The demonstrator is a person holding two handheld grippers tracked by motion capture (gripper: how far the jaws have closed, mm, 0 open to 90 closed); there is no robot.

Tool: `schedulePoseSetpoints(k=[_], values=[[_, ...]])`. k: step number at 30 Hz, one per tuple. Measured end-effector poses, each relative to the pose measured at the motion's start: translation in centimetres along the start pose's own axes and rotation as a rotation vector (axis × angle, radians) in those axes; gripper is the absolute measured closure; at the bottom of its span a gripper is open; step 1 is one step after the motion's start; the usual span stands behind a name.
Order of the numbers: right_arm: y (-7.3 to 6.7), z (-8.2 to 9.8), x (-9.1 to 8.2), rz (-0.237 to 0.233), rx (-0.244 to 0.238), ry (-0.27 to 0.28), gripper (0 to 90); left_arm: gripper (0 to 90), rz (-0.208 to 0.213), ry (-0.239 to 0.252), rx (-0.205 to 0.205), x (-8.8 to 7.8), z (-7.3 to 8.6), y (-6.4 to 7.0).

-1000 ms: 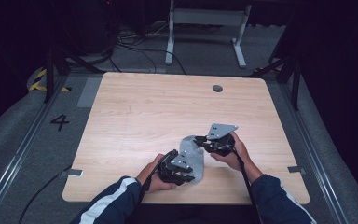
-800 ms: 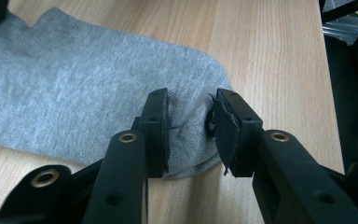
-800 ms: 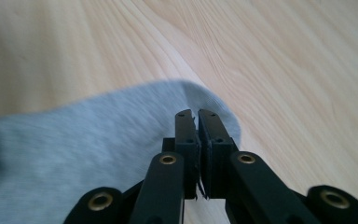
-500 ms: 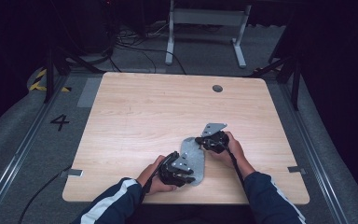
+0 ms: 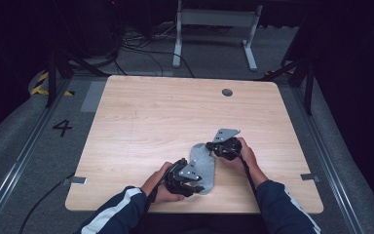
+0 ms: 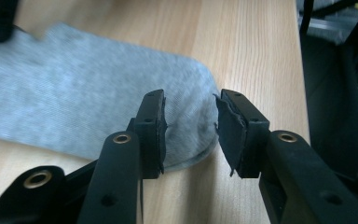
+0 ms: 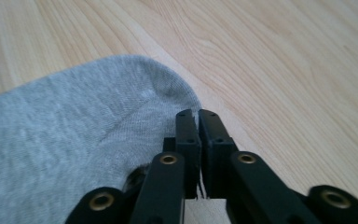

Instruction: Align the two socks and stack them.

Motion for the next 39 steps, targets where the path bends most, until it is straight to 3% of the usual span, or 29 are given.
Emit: schedulePoseSetpoints(k=[3, 5, 6, 8, 9, 11, 14, 15, 19, 26, 33, 39], values=[[-0.3, -0.4, -1.1, -0.01, -0.005, 0.035, 83.0, 60.0, -0.024, 0.012, -0.008, -0.9, -0.1, -0.7], [-1.5, -0.7, -3.1, -0.052, -0.034, 0.079, 82.1, 58.2, -0.044, 0.023, -0.017, -1.3, -0.1, -1.2], [-1.9, -0.7, -3.7, -0.062, -0.037, 0.087, 82.0, 57.6, -0.072, 0.026, -0.026, -1.7, 0.0, -2.0], [-3.4, -0.6, -5.1, -0.098, -0.071, 0.097, 81.5, 57.2, -0.081, 0.028, -0.033, -1.9, 0.1, -2.5], [-3.4, -0.6, -5.1, -0.098, -0.071, 0.097, 81.5, 57.2, -0.102, 0.019, -0.031, -1.9, 0.2, -3.2], [-6.2, 0.0, -7.0, -0.168, -0.104, 0.122, 80.4, 56.1, -0.132, 0.018, -0.055, -1.8, 0.5, -4.6], [-8.9, 0.6, -8.0, -0.224, -0.142, 0.128, 79.6, 55.1, -0.147, 0.013, -0.075, -1.5, 0.7, -5.6], [-8.9, 0.6, -8.0, -0.224, -0.142, 0.128, 79.6, 55.1, -0.148, 0.012, -0.074, -1.3, 0.7, -6.0], [-11.7, 1.2, -8.3, -0.289, -0.178, 0.132, 78.6, 54.3, -0.173, -0.017, -0.061, -0.2, 0.9, -7.2], [-12.9, 1.9, -7.2, -0.301, -0.209, 0.103, 70.9, 54.4, -0.186, -0.002, -0.082, 0.6, 0.4, -9.2], [-13.6, 2.2, -6.2, -0.319, -0.254, 0.091, 71.0, 54.5, -0.176, -0.026, -0.075, 1.4, 0.8, -9.5], [-13.7, 2.1, -5.3, -0.316, -0.283, 0.087, 68.6, 54.4, -0.166, -0.016, -0.079, 1.5, 1.0, -9.5]])
Point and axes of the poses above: each handheld gripper's, and its own axes: x roughly forward along the jaws, z roughly out of its underside, y roughly to its right, the point moved 8 cm from there along x, roughly forward along the jaws, and after that the axes turned 2 degrees about y, right-handed, at the moved point
